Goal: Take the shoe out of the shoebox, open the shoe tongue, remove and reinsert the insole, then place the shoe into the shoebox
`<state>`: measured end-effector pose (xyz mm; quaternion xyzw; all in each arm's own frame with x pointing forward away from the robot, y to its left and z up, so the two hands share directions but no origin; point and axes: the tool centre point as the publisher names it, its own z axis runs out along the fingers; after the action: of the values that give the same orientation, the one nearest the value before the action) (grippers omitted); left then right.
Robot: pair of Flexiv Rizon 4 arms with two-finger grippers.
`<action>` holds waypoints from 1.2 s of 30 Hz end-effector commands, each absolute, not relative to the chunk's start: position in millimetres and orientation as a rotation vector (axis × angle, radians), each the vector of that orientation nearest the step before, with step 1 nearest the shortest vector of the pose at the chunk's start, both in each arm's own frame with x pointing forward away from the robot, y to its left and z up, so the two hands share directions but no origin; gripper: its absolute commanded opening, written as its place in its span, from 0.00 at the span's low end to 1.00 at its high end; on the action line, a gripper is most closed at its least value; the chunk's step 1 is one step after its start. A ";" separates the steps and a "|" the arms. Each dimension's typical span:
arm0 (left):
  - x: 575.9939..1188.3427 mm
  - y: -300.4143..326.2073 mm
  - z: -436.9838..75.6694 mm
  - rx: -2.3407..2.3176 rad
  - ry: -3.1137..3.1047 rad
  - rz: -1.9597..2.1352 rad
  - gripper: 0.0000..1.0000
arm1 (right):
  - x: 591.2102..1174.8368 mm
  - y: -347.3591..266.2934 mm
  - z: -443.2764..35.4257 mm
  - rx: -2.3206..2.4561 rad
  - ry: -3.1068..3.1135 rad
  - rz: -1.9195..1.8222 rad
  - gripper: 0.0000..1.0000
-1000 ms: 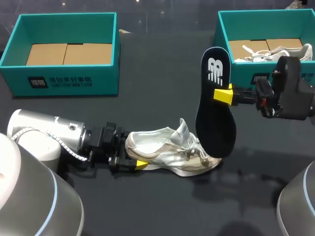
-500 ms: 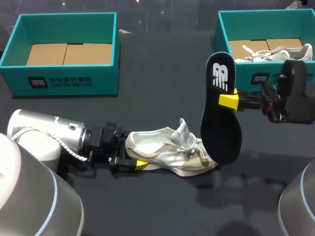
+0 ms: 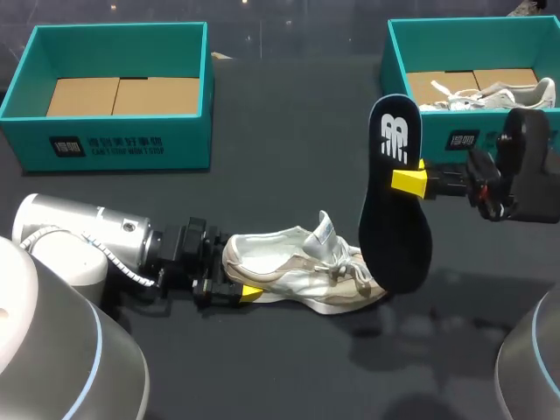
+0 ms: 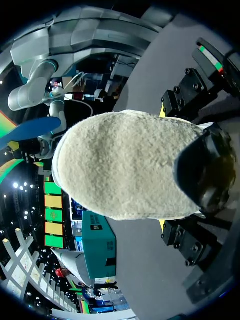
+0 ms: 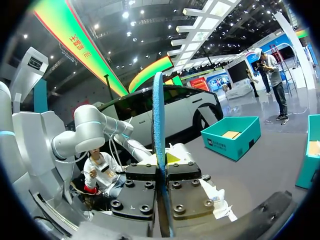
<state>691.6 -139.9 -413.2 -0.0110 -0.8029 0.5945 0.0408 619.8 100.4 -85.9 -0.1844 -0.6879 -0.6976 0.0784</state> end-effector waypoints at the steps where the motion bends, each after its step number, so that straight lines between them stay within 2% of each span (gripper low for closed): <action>1: 687.6 -135.4 -407.9 -0.034 -2.461 1.813 0.91 | 617.1 100.6 -85.6 -0.559 -2.062 -2.089 0.00; 2: 686.7 -135.0 -407.1 -0.037 -2.462 1.809 1.00 | 617.1 100.6 -85.6 -0.559 -2.062 -2.089 0.00; 20: 680.5 -118.0 -397.7 -0.047 -2.522 1.719 1.00 | 617.1 100.6 -85.6 -0.559 -2.062 -2.089 0.00; 36: 684.3 -74.9 -390.2 -0.043 -2.732 1.283 1.00 | 617.1 100.6 -85.6 -0.559 -2.062 -2.089 0.00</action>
<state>684.1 -84.2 -403.2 -0.0114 -0.8829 0.4664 0.0526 618.8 99.6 -85.3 -0.1850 -0.6879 -0.6975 0.0780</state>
